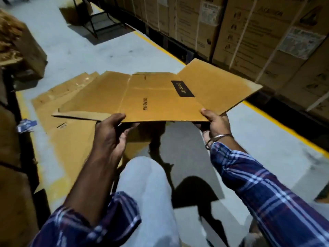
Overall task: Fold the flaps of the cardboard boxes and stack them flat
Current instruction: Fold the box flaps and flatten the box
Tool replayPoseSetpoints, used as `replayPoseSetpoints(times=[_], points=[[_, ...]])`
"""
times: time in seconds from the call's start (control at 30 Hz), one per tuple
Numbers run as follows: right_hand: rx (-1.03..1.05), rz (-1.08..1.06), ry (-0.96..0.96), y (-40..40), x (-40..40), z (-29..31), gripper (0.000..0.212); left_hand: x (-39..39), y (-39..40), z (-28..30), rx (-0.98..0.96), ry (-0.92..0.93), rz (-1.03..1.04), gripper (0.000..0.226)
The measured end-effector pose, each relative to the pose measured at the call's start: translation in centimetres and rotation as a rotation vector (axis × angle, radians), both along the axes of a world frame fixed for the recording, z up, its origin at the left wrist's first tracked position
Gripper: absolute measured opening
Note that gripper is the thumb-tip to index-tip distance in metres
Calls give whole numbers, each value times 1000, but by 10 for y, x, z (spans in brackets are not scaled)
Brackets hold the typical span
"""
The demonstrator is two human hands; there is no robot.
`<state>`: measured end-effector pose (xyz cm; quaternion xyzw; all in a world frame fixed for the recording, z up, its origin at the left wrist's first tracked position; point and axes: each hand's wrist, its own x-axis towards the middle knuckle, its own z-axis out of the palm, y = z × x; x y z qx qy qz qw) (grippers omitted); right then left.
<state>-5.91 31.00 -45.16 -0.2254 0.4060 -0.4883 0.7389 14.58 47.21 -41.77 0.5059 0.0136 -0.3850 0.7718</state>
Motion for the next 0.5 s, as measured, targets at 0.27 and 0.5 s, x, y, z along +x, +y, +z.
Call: replayPoseSetpoints(times=[0.27,0.5], points=[[77,290,-59,47,156,-36,18,105,102,-69,-42,40,247,10],[229,453,181,60,220,-86,18,149,130,-167,38,184,460,18]])
